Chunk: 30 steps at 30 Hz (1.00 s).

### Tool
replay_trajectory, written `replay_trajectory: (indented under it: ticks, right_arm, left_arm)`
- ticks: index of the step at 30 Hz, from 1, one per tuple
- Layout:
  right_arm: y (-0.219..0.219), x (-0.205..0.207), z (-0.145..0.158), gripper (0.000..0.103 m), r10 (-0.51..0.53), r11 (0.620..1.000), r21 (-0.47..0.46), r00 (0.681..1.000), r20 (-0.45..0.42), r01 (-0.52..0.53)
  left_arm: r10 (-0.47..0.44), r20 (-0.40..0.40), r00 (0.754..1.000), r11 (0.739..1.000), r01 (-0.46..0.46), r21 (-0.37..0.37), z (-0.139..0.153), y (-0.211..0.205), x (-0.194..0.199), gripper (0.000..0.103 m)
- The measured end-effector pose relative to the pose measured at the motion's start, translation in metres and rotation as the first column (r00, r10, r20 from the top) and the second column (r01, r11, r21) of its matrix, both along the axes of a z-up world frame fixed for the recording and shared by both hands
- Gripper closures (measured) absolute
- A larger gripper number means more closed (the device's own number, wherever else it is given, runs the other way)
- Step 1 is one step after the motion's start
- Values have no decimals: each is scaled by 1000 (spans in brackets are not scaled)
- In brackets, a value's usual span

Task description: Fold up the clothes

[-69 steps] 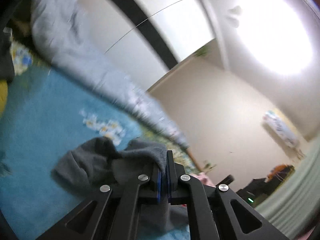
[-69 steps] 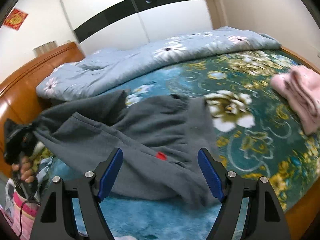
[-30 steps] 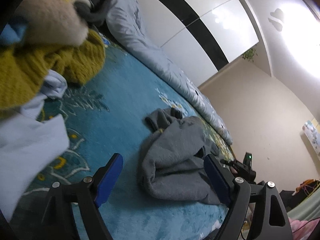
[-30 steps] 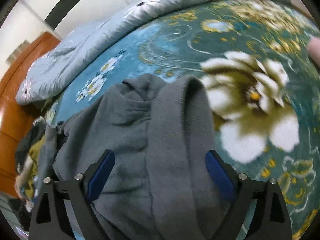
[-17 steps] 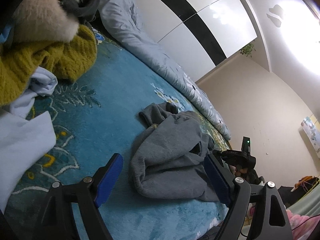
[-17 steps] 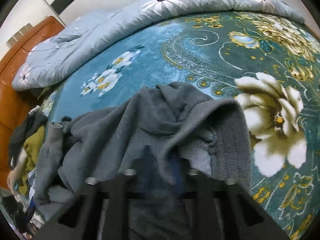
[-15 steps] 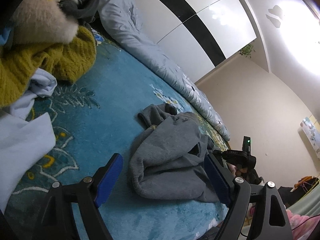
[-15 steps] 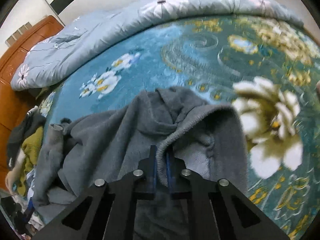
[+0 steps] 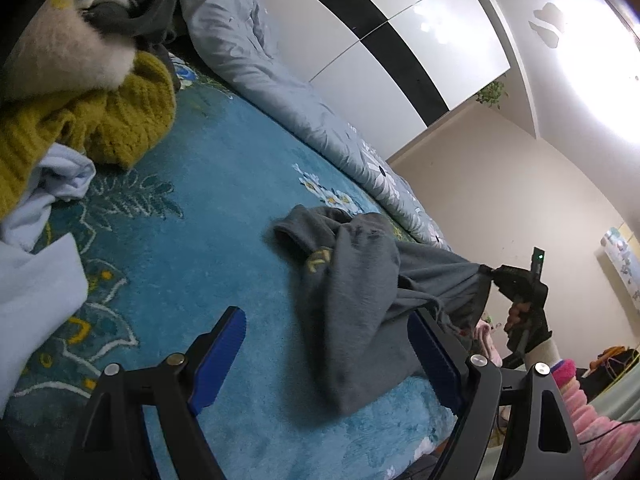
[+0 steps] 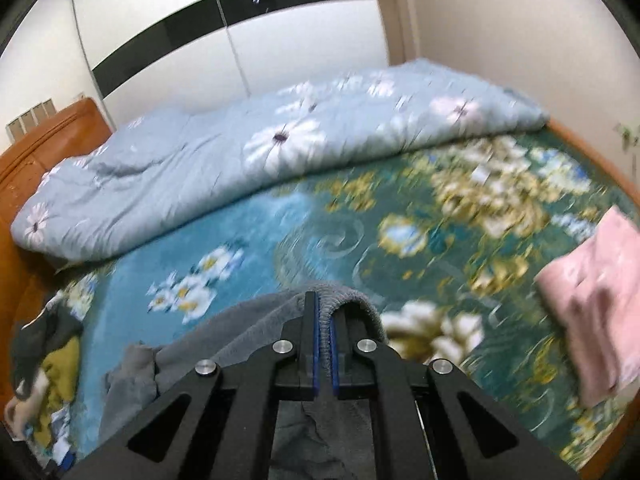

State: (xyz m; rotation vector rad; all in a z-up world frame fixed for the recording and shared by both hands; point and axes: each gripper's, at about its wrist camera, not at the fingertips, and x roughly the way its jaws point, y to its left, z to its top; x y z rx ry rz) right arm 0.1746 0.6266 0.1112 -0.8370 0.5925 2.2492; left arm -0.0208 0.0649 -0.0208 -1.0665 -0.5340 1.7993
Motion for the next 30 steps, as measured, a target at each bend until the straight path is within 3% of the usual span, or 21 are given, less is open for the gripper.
replay_trajectory:
  ticks: [6, 12, 18, 24, 30]
  right_arm:
    - [14, -1, -42, 99, -10, 1000, -24, 992, 126, 14]
    - [20, 18, -64, 98, 5, 996, -91, 996, 94, 4]
    - [11, 29, -71, 98, 77, 995, -74, 992, 104, -70]
    - [12, 45, -89, 98, 134, 988, -84, 987, 94, -126]
    - [23, 54, -98, 98, 142, 983, -123, 989, 36, -137]
  left_arm:
    - [-32, 2, 999, 999, 32, -20, 1, 19, -4, 17]
    - [-68, 4, 998, 995, 68, -73, 10, 59, -20, 17]
    - [-93, 10, 996, 986, 93, -135, 15, 128, -51, 17]
    - [-68, 28, 997, 956, 73, -283, -8, 190, -79, 17]
    - [-61, 58, 996, 936, 77, -342, -23, 219, -94, 19]
